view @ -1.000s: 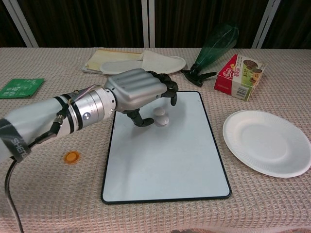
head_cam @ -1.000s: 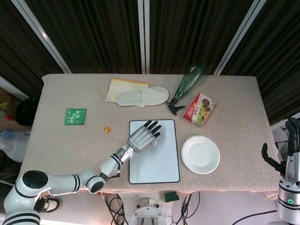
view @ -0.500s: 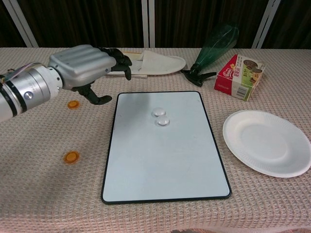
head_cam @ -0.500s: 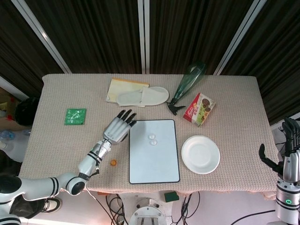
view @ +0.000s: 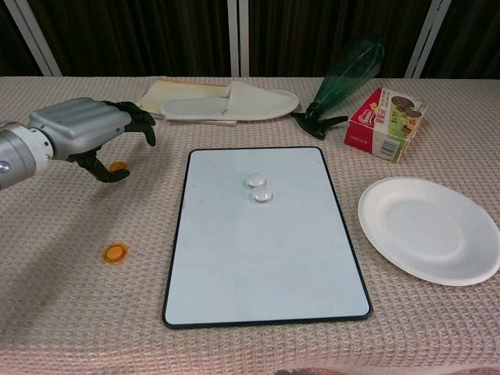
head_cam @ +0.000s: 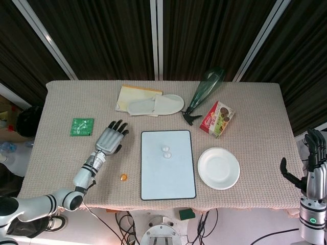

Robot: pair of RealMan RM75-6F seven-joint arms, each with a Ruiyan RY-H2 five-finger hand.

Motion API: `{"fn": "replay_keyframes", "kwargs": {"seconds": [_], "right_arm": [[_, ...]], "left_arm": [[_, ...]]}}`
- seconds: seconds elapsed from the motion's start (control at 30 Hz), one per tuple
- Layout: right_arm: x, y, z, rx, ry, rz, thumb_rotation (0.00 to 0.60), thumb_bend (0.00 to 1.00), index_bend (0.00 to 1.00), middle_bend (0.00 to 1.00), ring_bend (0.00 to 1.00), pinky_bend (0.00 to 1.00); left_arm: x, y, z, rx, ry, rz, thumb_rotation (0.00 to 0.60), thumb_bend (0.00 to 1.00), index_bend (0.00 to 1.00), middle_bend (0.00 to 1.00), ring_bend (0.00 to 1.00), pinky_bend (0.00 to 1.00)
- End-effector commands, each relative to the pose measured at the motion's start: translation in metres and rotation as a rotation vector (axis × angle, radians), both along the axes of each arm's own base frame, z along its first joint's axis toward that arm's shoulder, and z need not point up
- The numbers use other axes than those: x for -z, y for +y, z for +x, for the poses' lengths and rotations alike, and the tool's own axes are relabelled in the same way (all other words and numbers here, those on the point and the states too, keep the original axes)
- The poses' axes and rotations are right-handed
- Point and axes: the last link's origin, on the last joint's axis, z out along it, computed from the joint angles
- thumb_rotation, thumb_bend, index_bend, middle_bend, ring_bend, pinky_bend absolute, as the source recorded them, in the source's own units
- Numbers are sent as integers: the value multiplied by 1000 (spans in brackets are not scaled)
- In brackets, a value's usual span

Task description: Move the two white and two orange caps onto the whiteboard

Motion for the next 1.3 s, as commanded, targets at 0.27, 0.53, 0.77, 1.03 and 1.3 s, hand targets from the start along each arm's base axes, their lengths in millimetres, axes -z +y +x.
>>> {"fn": "replay_keyframes", "kwargs": {"seconds": [0.27, 0.53, 0.77, 1.03, 1.3], "right_arm": [[1, 0, 0, 4, 0, 5, 600, 477, 45, 16, 0, 0], [2, -1, -1, 9, 1, 7, 600, 477, 45, 16, 0, 0], [4, -1, 0, 6, 2, 10, 600, 477, 45, 16, 0, 0], [3, 0, -1, 9, 3, 7, 600, 477, 45, 16, 0, 0], [4, 0, -2, 11, 3, 11, 600, 477, 45, 16, 0, 0]], "left_arm": [[-1, 3, -13, -34, 11, 12, 600, 306, 296, 109, 38, 138], [-2, 3, -22, -64, 21, 9, 600, 306, 332, 111, 38, 138], [-3, 4, -23, -63, 23, 20, 600, 306, 363, 118, 38, 138], [-2, 4, -22, -56, 12, 18, 600, 305, 423, 126, 38, 138], [-1, 6, -19, -49, 9, 30, 600, 299, 472, 146, 40, 139]]}}
